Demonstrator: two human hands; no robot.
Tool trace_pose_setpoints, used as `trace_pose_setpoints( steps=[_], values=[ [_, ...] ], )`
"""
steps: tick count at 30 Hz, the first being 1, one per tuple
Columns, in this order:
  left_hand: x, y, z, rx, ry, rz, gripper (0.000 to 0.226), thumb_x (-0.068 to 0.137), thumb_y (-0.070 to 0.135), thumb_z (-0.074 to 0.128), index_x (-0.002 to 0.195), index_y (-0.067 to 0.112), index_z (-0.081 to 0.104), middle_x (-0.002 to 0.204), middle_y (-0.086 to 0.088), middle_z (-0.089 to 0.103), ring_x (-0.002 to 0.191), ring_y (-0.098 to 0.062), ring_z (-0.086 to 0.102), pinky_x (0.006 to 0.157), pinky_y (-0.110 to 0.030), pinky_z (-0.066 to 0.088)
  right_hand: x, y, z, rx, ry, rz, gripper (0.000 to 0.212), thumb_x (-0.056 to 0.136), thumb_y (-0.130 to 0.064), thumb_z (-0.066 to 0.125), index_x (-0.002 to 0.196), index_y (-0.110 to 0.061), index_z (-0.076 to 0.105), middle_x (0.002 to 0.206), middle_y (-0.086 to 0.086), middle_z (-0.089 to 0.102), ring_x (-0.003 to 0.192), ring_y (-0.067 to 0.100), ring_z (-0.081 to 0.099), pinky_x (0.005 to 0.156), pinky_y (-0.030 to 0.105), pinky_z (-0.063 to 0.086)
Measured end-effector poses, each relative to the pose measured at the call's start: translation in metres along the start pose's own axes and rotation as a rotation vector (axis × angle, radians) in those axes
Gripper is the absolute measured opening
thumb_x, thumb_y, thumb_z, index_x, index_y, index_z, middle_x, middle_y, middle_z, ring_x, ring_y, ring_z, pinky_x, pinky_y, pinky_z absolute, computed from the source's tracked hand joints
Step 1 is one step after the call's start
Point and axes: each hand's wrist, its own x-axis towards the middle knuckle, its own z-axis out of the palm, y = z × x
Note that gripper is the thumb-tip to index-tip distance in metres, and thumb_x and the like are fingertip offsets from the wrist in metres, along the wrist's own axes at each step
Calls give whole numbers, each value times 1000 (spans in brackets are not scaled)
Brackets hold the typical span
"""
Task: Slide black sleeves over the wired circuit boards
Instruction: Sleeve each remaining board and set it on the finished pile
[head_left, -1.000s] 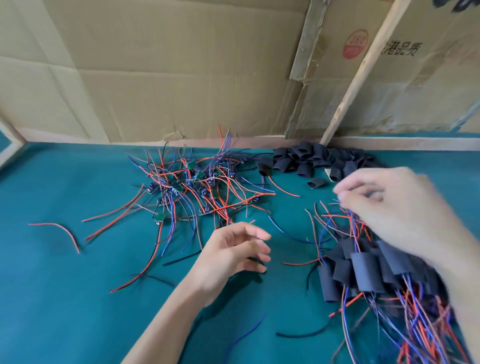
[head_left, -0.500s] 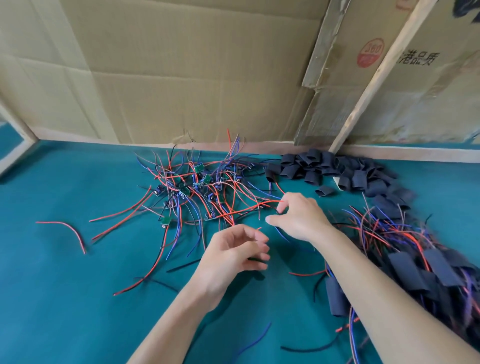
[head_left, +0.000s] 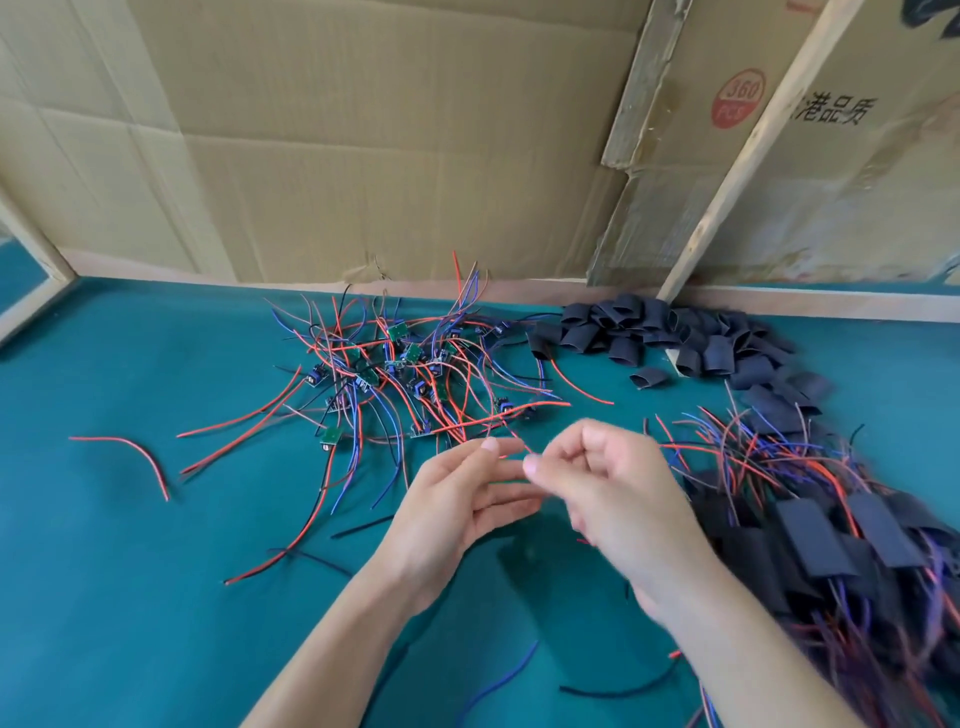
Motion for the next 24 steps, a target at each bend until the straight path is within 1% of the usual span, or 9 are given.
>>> trace_pose_setpoints(
  steps=[4, 7, 10, 13, 18, 20, 22, 23, 24],
  values=[
    [-1, 0, 4, -110, 23, -63, 39, 108, 26, 40, 124, -5, 58, 111, -26, 73, 91, -31, 74, 73, -34, 61, -42, 11, 10, -124, -66, -101, 21, 80, -26, 81, 73, -19, 62, 45, -7, 46, 46, 5, 37, 50, 18, 31],
    [-3, -2, 5, -140, 38, -64, 31, 107, 19, 43, 114, -8, 58, 101, -25, 74, 87, -33, 75, 68, -31, 61, -59, 10, 11, -226, -98, -132, 21, 80, -19, 81, 74, -22, 62, 43, -4, 45, 44, 7, 37, 51, 17, 31],
    [-5, -4, 3, -100, 70, -51, 9, 102, 12, 53, 98, 5, 55, 84, -15, 67, 76, -30, 73, 63, -29, 60, -62, 2, 4, -256, -177, -146, 20, 79, -20, 82, 74, -20, 63, 44, -4, 46, 45, 7, 38, 52, 16, 31],
    [-4, -5, 0, -46, 63, -15, 13, 99, 18, 60, 91, 10, 54, 88, -11, 66, 77, -24, 71, 65, -27, 57, -63, -8, -6, -199, -326, -117, 18, 76, -31, 79, 75, -23, 63, 46, -6, 47, 46, 4, 37, 52, 15, 30],
    [-6, -2, -2, 3, -48, 12, 28, 85, 24, 67, 107, 6, 66, 98, -13, 73, 78, -17, 68, 63, -20, 52, -51, -18, -19, -393, -618, -132, 17, 81, -33, 79, 80, -23, 64, 55, -9, 57, 50, 2, 45, 54, 14, 35],
    [-5, -3, -2, -27, -43, -1, 37, 84, 21, 66, 118, 5, 68, 103, -15, 73, 79, -17, 69, 64, -20, 54, -36, -27, -32, -486, -764, -108, 17, 81, -35, 80, 87, -24, 69, 63, -6, 63, 53, 0, 50, 55, 13, 39],
    [-4, -3, -3, -34, -23, 9, 31, 90, 16, 62, 117, 5, 72, 100, -14, 69, 70, -16, 67, 59, -18, 52, -15, -42, -51, -540, -936, -53, 21, 82, -39, 81, 96, -25, 73, 73, -9, 69, 59, -3, 56, 57, 14, 45],
    [-3, -3, -4, -29, -15, 13, 25, 94, 12, 59, 114, 6, 74, 97, -12, 68, 65, -15, 65, 56, -18, 51, -1, -48, -61, -533, -938, -33, 21, 82, -40, 80, 97, -25, 75, 77, -10, 73, 64, -2, 61, 59, 17, 49],
    [-2, -4, -4, -17, -9, 14, 24, 97, 7, 56, 111, 7, 76, 94, -9, 68, 60, -14, 62, 53, -18, 49, 19, -50, -71, -516, -827, -31, 18, 81, -37, 78, 94, -25, 76, 79, -8, 76, 66, 2, 66, 60, 22, 53]
  ],
)
